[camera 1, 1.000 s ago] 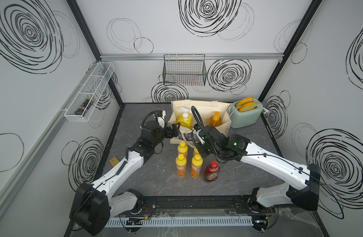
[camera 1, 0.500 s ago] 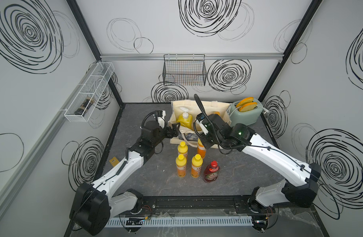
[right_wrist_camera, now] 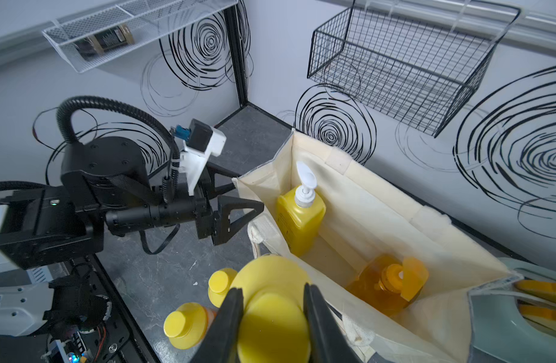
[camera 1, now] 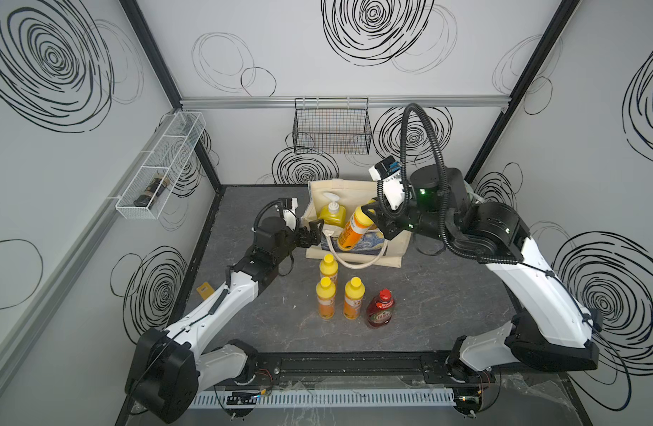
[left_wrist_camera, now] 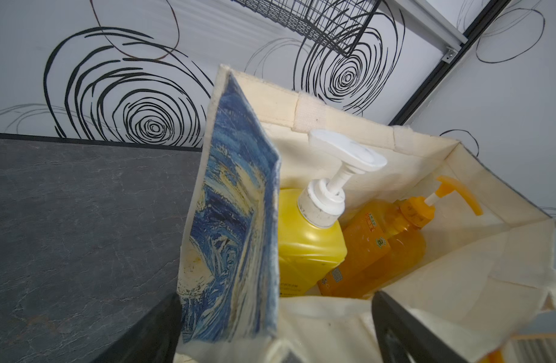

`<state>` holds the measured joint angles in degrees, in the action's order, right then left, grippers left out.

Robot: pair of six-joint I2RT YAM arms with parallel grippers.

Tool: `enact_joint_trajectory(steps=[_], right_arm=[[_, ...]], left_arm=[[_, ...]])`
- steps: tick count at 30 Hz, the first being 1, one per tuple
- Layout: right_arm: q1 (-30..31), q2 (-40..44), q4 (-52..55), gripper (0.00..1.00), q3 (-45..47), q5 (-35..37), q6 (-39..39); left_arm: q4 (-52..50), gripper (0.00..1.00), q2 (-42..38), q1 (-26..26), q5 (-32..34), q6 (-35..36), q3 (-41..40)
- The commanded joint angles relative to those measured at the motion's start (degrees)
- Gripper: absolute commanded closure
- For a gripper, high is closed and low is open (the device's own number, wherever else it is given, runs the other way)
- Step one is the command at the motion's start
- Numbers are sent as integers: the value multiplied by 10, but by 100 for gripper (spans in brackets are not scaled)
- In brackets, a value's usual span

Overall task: Pack dish soap into the shopping bag
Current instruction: Place the bottle of dish soap in the shopping bag.

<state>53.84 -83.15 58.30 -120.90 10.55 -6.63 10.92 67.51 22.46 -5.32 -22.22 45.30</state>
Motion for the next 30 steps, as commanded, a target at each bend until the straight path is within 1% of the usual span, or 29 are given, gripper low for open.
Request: enact_joint_trajectory(steps=[1, 3, 7, 9, 12, 15, 21, 30], right_arm=[[-4, 1, -75, 100, -57, 4, 26], [-11, -4, -87, 100, -79, 7, 33], [-36, -15, -111, 100, -101, 9, 46], [-58, -24, -123, 100, -102, 12, 51], [-92, -41, -135, 100, -101, 8, 58], [-122, -61, -149, 100, -96, -8, 62], [-156, -96, -198, 100, -42, -23, 74], [-170, -109, -279, 100, 70, -43, 82]], left_arm=[[24, 4, 8, 2, -4, 10, -7], [21, 5, 15, 3, -5, 14, -4], [13, 12, 26, 6, -6, 25, 1], [10, 19, 29, 9, -5, 30, 4], [8, 33, 29, 10, 0, 34, 5], [7, 39, 26, 13, 2, 35, 4], [8, 39, 18, 19, 7, 41, 4], [9, 39, 12, 23, 8, 42, 4]])
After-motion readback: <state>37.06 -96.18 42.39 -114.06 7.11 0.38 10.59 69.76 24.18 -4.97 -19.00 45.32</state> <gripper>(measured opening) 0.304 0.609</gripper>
